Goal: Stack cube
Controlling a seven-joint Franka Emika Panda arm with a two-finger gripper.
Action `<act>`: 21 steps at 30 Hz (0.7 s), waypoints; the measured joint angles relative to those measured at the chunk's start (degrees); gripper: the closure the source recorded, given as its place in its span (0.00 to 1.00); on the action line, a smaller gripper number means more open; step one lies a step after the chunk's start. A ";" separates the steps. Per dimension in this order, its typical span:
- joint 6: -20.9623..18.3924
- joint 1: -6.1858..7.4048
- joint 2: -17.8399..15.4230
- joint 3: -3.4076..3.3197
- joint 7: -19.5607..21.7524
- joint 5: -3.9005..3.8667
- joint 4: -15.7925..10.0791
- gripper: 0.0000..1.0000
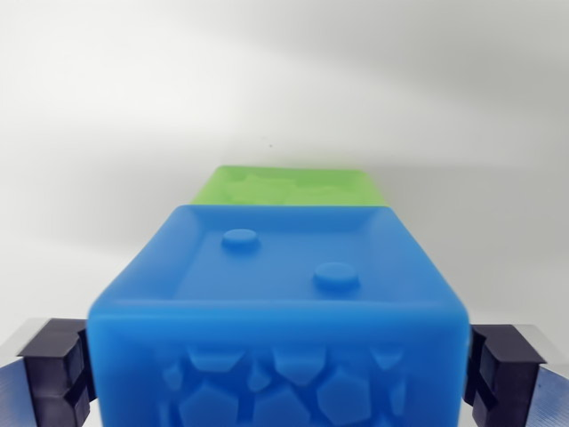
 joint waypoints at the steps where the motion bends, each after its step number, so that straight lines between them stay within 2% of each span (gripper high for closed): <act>1: 0.00 0.00 0.00 0.00 0.00 0.00 0.00 0.00; 10: -0.25 0.00 -0.36 0.00 0.00 0.00 0.00 0.00; 21: -2.28 0.00 -2.84 0.01 0.00 0.02 -0.32 0.00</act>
